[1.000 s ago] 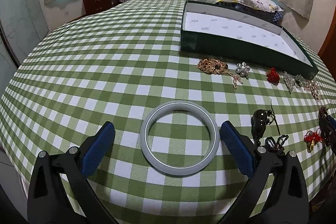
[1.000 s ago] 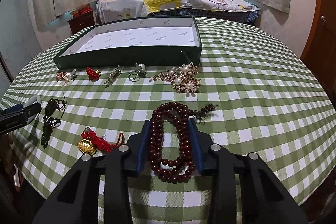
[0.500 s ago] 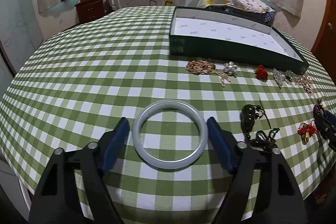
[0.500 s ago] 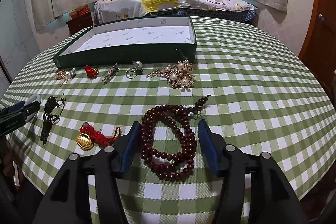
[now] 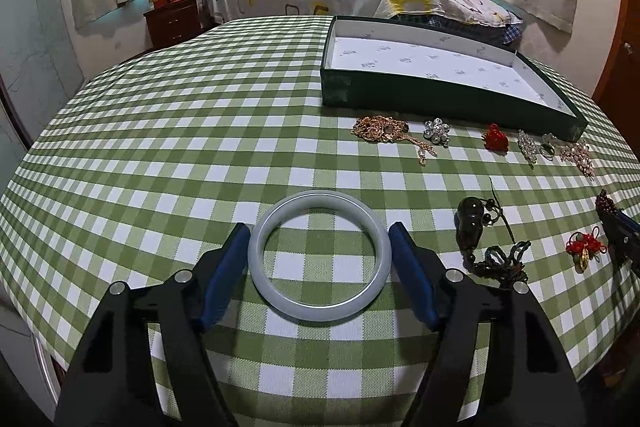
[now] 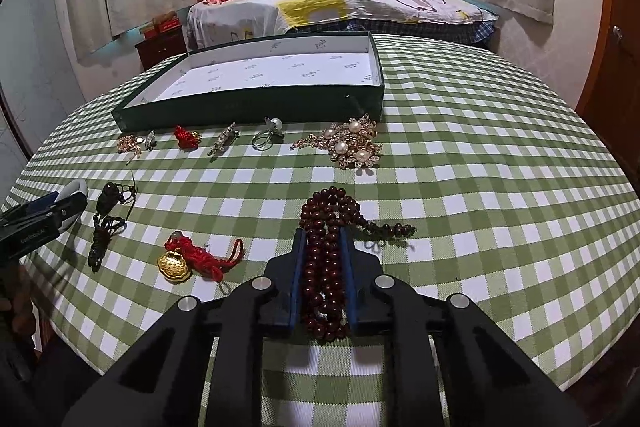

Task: Organize jewelry
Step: 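Lower the left tool onto the white bangle while the right tool grasps the red bead bracelet, then carry the bangle and bead bracelet into the green box and release both, then withdraw both tools from the box back over the jewelry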

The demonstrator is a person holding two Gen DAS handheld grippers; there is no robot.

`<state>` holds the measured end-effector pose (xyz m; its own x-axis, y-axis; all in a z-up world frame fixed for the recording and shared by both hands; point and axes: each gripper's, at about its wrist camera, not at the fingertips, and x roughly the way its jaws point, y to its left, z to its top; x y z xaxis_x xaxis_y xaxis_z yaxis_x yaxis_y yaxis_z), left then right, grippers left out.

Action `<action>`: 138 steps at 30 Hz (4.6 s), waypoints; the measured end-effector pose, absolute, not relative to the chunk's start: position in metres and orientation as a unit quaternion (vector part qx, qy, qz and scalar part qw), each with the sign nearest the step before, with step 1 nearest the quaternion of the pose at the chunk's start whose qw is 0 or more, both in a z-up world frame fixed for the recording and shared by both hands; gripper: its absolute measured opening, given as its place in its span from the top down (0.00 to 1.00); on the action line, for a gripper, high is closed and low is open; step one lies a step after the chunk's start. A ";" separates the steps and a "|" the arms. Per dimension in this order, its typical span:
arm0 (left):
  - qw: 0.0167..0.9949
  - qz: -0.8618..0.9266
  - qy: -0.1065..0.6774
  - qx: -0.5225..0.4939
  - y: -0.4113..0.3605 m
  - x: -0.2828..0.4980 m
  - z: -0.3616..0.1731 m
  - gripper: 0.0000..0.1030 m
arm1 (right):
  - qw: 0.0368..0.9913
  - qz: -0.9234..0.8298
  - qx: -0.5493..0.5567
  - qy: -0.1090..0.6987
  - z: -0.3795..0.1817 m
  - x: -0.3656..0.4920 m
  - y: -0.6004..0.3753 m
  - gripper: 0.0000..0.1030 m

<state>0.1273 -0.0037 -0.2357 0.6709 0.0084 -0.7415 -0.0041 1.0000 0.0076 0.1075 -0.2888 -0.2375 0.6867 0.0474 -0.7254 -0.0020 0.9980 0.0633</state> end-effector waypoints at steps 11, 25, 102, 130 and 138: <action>0.923 0.006 0.384 -0.001 -0.004 0.125 -0.219 0.33 | 0.923 0.019 0.037 0.384 -0.225 0.110 -0.290 0.88; 0.937 -0.016 0.350 -0.005 -0.018 0.133 -0.185 0.33 | 0.935 0.030 0.057 0.349 -0.195 0.122 -0.290 0.88; 0.940 -0.058 0.337 -0.012 -0.057 0.215 -0.170 0.23 | 0.935 0.036 0.063 0.347 -0.186 0.184 -0.286 0.56; 0.939 0.005 0.341 -0.041 0.000 0.082 -0.182 0.23 | 0.931 0.078 0.022 0.356 -0.213 0.084 -0.230 0.57; 0.937 0.011 0.346 -0.049 0.006 0.083 -0.187 0.23 | 0.924 0.078 0.013 0.374 -0.226 0.091 -0.221 0.58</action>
